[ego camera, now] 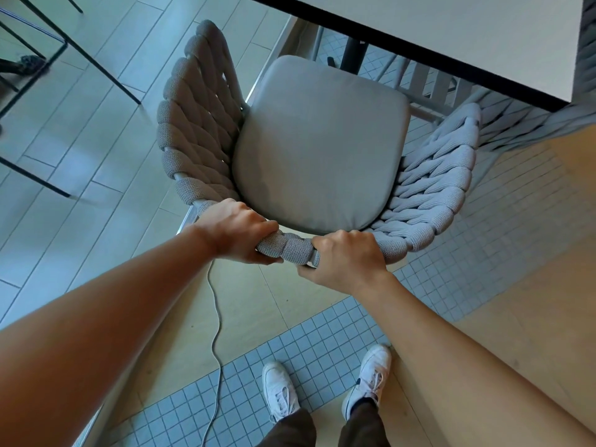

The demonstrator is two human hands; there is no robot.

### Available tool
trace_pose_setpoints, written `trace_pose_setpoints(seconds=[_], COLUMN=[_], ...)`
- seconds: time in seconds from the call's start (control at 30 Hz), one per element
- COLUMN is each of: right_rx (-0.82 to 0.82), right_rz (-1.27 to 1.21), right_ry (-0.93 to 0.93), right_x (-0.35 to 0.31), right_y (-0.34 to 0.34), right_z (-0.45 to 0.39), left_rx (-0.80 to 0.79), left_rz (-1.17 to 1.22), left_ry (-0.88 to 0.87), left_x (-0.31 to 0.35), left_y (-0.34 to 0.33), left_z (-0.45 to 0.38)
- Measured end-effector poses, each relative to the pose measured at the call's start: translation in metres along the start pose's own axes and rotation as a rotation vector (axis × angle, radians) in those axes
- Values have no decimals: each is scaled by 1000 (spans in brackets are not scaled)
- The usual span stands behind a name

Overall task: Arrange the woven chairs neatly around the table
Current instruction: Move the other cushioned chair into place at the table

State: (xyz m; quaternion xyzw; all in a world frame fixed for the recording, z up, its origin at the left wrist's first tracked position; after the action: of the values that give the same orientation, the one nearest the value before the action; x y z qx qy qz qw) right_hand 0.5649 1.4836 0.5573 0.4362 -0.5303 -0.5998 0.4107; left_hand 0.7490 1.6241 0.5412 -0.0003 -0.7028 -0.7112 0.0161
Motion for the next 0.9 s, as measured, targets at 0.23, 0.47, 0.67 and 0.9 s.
trace_pose_setpoints(seconds=[0.23,0.47,0.67,0.9], right_rx=[-80,-81,-80,-36], right_rz=[-41,73,82,93], right_ry=[87,134,106,110], right_x=[21,66,60,56], right_y=[5,11,6,3], right_z=[7,20,15,8], left_rx=[19,41,33,-5], left_rz=[0,33,39,23], left_ry=[179,199,176,182], left_x=[23,52,47,37], left_y=[6,6,8,5], left_z=[-3,-18,-19,-19])
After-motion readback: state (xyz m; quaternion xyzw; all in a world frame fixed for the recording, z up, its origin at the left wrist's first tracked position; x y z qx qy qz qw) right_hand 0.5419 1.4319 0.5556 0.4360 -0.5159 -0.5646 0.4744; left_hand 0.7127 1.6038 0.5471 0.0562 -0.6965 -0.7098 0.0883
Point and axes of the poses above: each hand's wrist, its own z-axis away from the middle knuckle, its own y-axis out of the back of the hand, x = y × z, the point moved 1 cm from there along -z, towards the middle knuckle, and after that the axes turned 1 degree about x, right-handed, at the moved point
